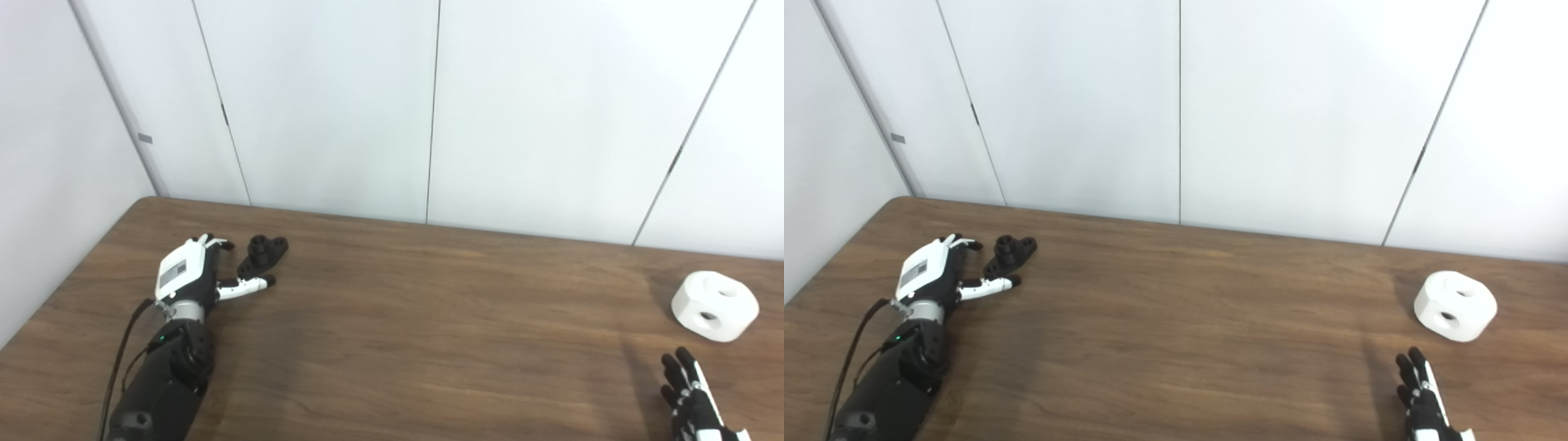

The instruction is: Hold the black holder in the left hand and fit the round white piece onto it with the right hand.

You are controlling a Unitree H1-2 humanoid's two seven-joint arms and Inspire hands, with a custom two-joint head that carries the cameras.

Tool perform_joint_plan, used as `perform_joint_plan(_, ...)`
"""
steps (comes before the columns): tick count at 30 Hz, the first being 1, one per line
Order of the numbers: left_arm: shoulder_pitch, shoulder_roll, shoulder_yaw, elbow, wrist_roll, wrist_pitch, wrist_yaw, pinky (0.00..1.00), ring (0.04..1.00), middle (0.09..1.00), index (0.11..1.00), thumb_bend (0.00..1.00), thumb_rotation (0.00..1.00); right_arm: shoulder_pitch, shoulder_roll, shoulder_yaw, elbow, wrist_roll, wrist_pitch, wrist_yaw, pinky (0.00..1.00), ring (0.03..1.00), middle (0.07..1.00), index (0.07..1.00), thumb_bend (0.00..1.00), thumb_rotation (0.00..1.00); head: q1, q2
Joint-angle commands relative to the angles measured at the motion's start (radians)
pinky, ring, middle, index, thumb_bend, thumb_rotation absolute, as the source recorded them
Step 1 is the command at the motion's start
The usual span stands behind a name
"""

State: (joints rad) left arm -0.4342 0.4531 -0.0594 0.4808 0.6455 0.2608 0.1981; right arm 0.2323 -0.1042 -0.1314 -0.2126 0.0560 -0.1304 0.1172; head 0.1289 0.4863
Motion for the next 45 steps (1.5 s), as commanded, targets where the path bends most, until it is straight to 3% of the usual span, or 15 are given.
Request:
perform_joint_plan(1, -0.051, 0.030, -0.007, -0.016, 0.008, -0.008, 0.024, 1.00, 1.000, 0.959, 0.787, 0.91, 0.46, 0.130, 0.041, 0.027, 0.026, 0.003, -0.010, -0.012, 1.00, 1.000, 0.972, 1.000, 0.63, 1.00, 0.001, 0.001)
perform_joint_plan(26, -0.054, 0.044, -0.061, -0.014, 0.036, 0.027, 0.031, 1.00, 1.000, 0.940, 0.710, 0.89, 0.40, 0.133, 0.038, 0.026, 0.020, -0.007, -0.006, -0.016, 1.00, 1.000, 0.965, 1.000, 0.65, 1.00, 0.003, 0.010)
perform_joint_plan(37, -0.056, 0.055, -0.057, -0.010, -0.002, 0.009, 0.007, 1.00, 0.973, 0.858, 0.581, 0.81, 0.18, 0.135, 0.043, 0.030, 0.016, -0.010, -0.002, -0.018, 1.00, 1.000, 0.969, 1.000, 0.63, 1.00, -0.005, 0.012)
perform_joint_plan(39, -0.055, 0.054, -0.049, -0.010, -0.021, -0.010, 0.000, 1.00, 0.969, 0.843, 0.509, 0.58, 0.09, 0.135, 0.041, 0.030, 0.017, -0.015, -0.002, -0.019, 1.00, 1.000, 0.970, 1.000, 0.64, 1.00, -0.005, 0.012)
perform_joint_plan(45, -0.052, 0.053, -0.038, -0.012, -0.059, -0.060, 0.002, 1.00, 0.931, 0.793, 0.485, 0.52, 0.05, 0.138, 0.039, 0.031, 0.007, -0.019, 0.009, -0.018, 1.00, 1.000, 0.969, 1.000, 0.64, 1.00, -0.006, 0.013)
